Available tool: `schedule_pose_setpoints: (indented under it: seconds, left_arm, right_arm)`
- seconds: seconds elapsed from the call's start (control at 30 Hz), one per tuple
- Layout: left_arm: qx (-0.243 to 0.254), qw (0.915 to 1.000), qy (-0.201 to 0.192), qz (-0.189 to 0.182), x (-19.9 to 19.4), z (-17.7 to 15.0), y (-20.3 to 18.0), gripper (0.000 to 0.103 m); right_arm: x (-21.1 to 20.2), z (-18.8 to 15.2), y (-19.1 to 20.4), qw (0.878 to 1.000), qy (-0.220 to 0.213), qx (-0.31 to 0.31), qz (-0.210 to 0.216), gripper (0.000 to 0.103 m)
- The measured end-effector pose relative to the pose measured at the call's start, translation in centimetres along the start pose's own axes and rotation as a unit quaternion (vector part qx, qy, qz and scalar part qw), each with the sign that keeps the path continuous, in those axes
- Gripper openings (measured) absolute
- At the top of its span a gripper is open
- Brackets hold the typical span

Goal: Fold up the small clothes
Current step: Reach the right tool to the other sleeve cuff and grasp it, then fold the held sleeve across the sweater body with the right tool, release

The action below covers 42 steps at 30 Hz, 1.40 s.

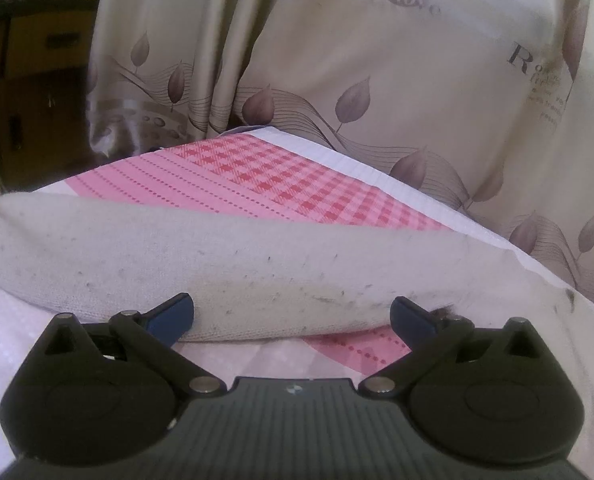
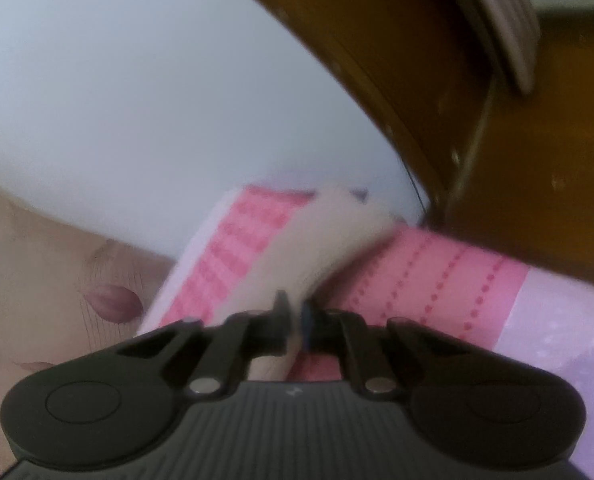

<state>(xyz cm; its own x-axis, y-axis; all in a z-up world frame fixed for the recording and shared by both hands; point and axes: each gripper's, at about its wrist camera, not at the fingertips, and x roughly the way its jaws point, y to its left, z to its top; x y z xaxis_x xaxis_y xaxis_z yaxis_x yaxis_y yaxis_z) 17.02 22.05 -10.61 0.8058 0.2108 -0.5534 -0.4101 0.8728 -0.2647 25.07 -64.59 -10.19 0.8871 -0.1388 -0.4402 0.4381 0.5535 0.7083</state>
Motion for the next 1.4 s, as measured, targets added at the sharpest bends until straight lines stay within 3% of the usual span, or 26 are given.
schedule_pose_setpoints:
  seconds: [0.2, 0.33, 0.43, 0.57, 0.7, 0.87, 1.03, 1.13, 1.23, 1.4]
  left_arm:
    - [-0.024, 0.9995, -0.008, -0.017, -0.2, -0.1, 0.9, 0.103]
    - [-0.052, 0.9979, -0.017, -0.034, -0.3, -0.1, 1.8, 0.103]
    - [-0.066, 0.9966, -0.021, -0.044, -0.4, -0.1, 2.2, 0.103]
    - [-0.083, 0.9946, -0.026, -0.056, -0.6, -0.1, 2.8, 0.103]
    - [-0.094, 0.9932, -0.028, -0.063, -0.6, -0.1, 3.1, 0.103]
    - [-0.098, 0.9926, -0.029, -0.065, -0.5, -0.1, 3.2, 0.103]
    - [-0.104, 0.9917, -0.03, -0.069, -0.5, -0.1, 3.4, 0.103]
    - [-0.109, 0.9909, -0.031, -0.072, -0.5, -0.1, 3.6, 0.103]
    - [-0.112, 0.9906, -0.032, -0.073, -0.5, -0.1, 3.6, 0.103]
    - [-0.115, 0.99, -0.032, -0.075, -0.5, -0.1, 3.7, 0.103]
  right_arm:
    - [-3.9, -1.5, 8.7, 0.994, -0.014, -0.016, 0.108, 0.007]
    - [-5.8, -4.3, 16.1, 0.981, 0.003, -0.021, 0.193, 0.007]
    - [-6.5, -7.9, 21.9, 0.964, 0.03, -0.024, 0.262, 0.007]
    - [-6.5, -14.7, 28.5, 0.933, 0.09, -0.002, 0.349, 0.007]
    - [-6.1, -23.4, 33.6, 0.907, 0.154, -0.013, 0.391, 0.007]
    - [-5.4, -34.6, 35.3, 0.901, 0.23, -0.051, 0.365, 0.007]
    - [-3.6, -41.9, 34.9, 0.906, 0.276, -0.102, 0.305, 0.007]
    - [-4.0, -43.8, 34.9, 0.901, 0.284, -0.143, 0.295, 0.007]
    - [-5.0, -44.7, 36.0, 0.893, 0.266, -0.212, 0.294, 0.007]
    - [-5.7, -45.7, 37.5, 0.884, 0.246, -0.265, 0.297, 0.007]
